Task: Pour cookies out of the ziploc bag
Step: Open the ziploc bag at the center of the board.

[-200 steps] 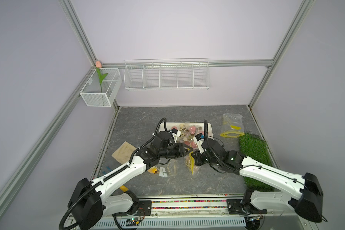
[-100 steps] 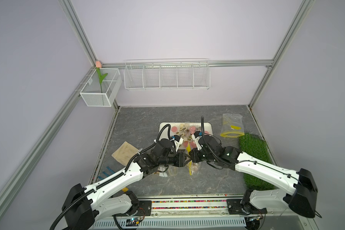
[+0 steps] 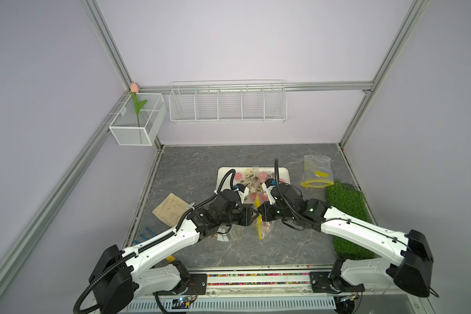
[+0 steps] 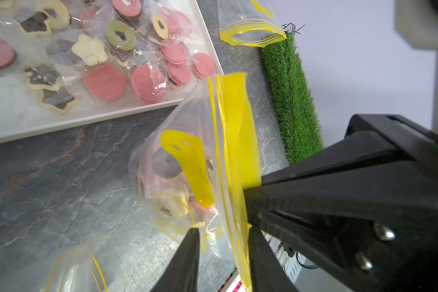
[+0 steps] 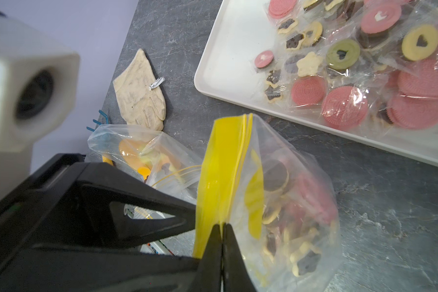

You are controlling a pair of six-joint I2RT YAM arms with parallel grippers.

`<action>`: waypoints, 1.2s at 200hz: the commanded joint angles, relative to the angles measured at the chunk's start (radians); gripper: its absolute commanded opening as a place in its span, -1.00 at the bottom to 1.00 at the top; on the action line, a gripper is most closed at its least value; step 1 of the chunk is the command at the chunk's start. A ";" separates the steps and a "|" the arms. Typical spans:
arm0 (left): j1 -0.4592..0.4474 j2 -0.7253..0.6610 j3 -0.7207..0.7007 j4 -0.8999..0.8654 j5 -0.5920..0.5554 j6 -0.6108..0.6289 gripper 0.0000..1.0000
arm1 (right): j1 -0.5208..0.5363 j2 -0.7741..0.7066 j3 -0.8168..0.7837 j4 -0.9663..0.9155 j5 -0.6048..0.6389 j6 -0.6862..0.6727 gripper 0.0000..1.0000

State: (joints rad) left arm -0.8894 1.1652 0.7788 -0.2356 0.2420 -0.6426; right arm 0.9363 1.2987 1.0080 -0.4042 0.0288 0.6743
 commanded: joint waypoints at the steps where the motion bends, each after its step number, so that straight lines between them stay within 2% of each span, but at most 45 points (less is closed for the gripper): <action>1: 0.000 0.007 0.003 0.028 -0.027 0.016 -0.38 | -0.006 0.011 0.012 -0.004 -0.020 0.013 -0.87; 50: 0.000 0.036 0.004 0.048 -0.025 0.005 -0.53 | -0.007 0.007 0.011 0.003 -0.028 0.018 -0.87; 153: -0.001 0.075 0.014 0.062 -0.020 -0.015 -0.58 | -0.012 -0.009 -0.006 0.030 -0.034 0.039 -0.87; 183: -0.001 0.076 0.021 0.056 -0.026 -0.014 -0.57 | -0.013 -0.016 -0.009 0.033 -0.036 0.041 -0.87; 207: -0.001 0.077 0.022 0.071 -0.024 -0.013 -0.40 | -0.015 -0.015 -0.011 0.036 -0.040 0.041 -0.87; 240: -0.001 0.080 0.017 0.095 -0.005 -0.020 -0.38 | -0.017 -0.016 -0.014 0.034 -0.034 0.041 -0.87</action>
State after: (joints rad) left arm -0.8875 1.2366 0.7792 -0.1921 0.2211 -0.6605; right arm 0.9176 1.3025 1.0042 -0.4099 0.0212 0.7040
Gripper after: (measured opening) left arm 0.310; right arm 0.065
